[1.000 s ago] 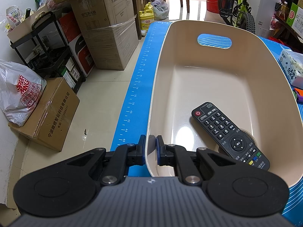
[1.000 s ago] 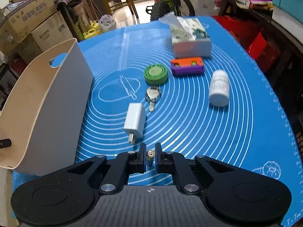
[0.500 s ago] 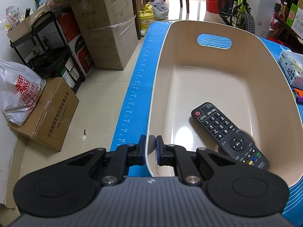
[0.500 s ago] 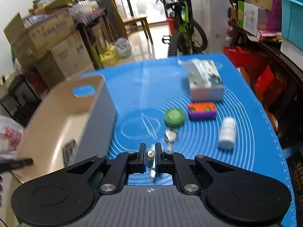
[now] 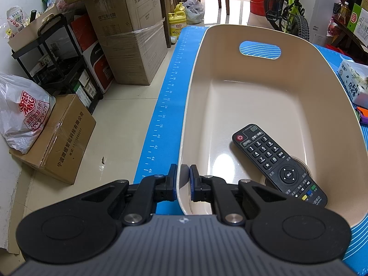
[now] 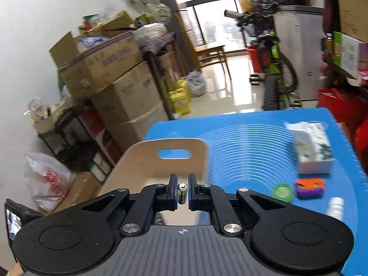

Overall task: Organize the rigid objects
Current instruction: 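Carry the battery with the right tool into the basket and release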

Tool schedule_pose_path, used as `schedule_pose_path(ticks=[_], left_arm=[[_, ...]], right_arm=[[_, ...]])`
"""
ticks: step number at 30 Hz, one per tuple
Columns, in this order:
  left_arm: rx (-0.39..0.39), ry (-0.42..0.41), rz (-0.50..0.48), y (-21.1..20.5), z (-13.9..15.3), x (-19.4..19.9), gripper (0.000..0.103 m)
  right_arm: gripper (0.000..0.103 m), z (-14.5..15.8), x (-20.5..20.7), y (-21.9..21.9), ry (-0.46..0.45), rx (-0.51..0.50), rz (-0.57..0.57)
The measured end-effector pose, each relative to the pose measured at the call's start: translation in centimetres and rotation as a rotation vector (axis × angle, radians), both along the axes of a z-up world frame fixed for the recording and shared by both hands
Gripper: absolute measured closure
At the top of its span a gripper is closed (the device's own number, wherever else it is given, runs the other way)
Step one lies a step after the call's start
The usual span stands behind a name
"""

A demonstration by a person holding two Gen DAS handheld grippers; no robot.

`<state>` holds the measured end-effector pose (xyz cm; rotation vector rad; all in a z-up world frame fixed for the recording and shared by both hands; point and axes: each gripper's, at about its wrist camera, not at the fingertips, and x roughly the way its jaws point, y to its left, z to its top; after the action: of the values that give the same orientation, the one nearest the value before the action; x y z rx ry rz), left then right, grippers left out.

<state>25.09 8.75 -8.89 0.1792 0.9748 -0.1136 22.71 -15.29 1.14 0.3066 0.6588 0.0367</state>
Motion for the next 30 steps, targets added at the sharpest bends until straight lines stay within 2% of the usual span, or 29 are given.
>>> schedule_pose_path(ticks=[4, 10, 16, 20, 21, 22, 24, 27, 30], left_arm=[[-0.002, 0.0, 0.003, -0.1, -0.1, 0.0, 0.091], [-0.002, 0.001, -0.004, 0.2, -0.2, 0.0, 0.091], [0.001, 0.0, -0.012, 0.2, -0.2, 0.0, 0.091], [0.001, 0.0, -0.015, 0.3, -0.2, -0.1, 0.091], [0.001, -0.001, -0.015, 0.3, -0.2, -0.1, 0.091], [0.0, -0.002, -0.015, 0.3, -0.2, -0.1, 0.091], [0.001, 0.0, -0.016, 0.3, -0.2, -0.1, 0.091], [0.0, 0.0, -0.015, 0.3, -0.2, -0.1, 0.091], [0.0, 0.0, -0.014, 0.3, -0.2, -0.1, 0.091]], right_arm=[[0.085, -1.1, 1.7, 2.7, 0.03, -0.026, 0.042], [0.085, -4.9, 3.8, 5.7, 0.139, -0.044, 0.098], [0.085, -7.9, 3.9, 8.0, 0.248, -0.104, 0.172], [0.082, -8.8, 3.8, 8.9, 0.28, -0.119, 0.198], [0.066, -8.8, 3.7, 8.9, 0.278, -0.121, 0.197], [0.055, -8.8, 3.7, 8.9, 0.275, -0.121, 0.2], [0.043, -8.4, 3.6, 8.5, 0.259, -0.106, 0.201], [0.042, -7.8, 3.3, 7.3, 0.241, -0.072, 0.19], [0.032, -6.9, 3.1, 6.0, 0.217, -0.047, 0.174]])
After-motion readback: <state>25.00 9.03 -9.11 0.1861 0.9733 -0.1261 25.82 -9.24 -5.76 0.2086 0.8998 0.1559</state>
